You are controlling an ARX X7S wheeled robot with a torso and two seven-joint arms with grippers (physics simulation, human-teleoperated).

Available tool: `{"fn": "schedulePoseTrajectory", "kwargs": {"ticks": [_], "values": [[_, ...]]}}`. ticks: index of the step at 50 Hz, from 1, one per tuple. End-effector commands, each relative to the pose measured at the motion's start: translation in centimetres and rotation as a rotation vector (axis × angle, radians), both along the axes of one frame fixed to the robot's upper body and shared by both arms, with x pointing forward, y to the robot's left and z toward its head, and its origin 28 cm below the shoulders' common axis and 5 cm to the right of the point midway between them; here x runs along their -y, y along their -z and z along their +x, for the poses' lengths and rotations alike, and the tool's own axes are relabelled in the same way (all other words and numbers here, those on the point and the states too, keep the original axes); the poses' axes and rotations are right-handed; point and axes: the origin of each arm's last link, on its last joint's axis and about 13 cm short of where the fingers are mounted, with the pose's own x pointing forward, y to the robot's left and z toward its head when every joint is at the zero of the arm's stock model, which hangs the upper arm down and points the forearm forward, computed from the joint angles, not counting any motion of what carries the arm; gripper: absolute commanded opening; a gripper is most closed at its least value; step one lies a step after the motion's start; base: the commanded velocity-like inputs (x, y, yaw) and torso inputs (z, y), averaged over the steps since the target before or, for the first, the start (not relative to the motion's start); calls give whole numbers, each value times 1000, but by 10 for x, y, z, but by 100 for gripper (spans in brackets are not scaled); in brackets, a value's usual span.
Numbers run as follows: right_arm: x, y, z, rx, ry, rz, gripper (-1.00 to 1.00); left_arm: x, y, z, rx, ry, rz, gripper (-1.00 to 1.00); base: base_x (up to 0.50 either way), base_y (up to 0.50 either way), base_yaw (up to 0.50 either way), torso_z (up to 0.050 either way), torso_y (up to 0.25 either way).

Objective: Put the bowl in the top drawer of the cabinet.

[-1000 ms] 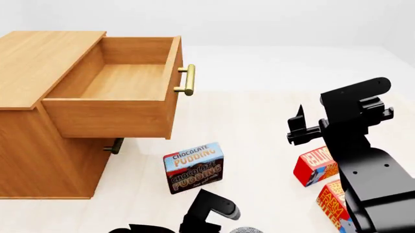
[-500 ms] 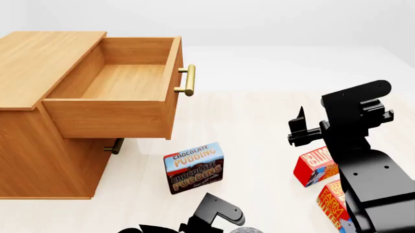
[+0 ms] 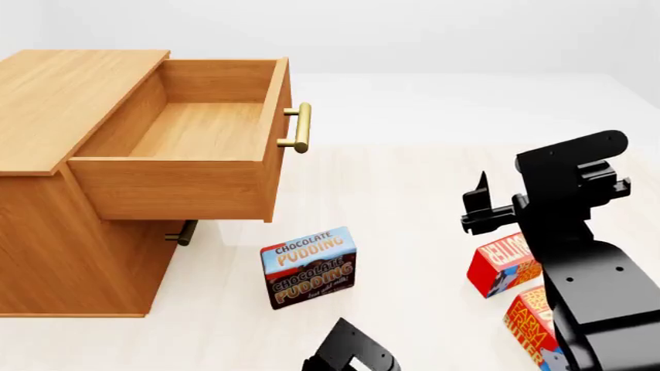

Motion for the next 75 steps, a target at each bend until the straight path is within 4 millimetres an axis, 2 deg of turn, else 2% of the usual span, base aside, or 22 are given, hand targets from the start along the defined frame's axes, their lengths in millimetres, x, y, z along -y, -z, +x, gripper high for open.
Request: {"fn": "schedulePoseTrajectory", "kwargs": {"ticks": [1,13,32,51,65,75], "values": [[0,0,-1,1,3,2,100,-2,-2,-31,-59,-6,-27,-100,0,0,0,0,0],[1,-1,-2,6,6,5,100,-15,-27,-33,-11,-37,-119,-100,0,0,0,0,0],[0,-1,-2,8,4,6,100,-44,-75,-13,31,-161,-303,-100,0,0,0,0,0],[2,4,-3,-1,-2,21,100,-68,-105,5,59,-268,-411,-100,0,0,0,0,0],[2,17,-3,-23,-10,43,100,-84,-137,10,142,-329,-447,-100,0,0,0,0,0],[4,27,-5,-39,-16,68,100,-91,-151,19,177,-376,-441,-100,0,0,0,0,0]]}}
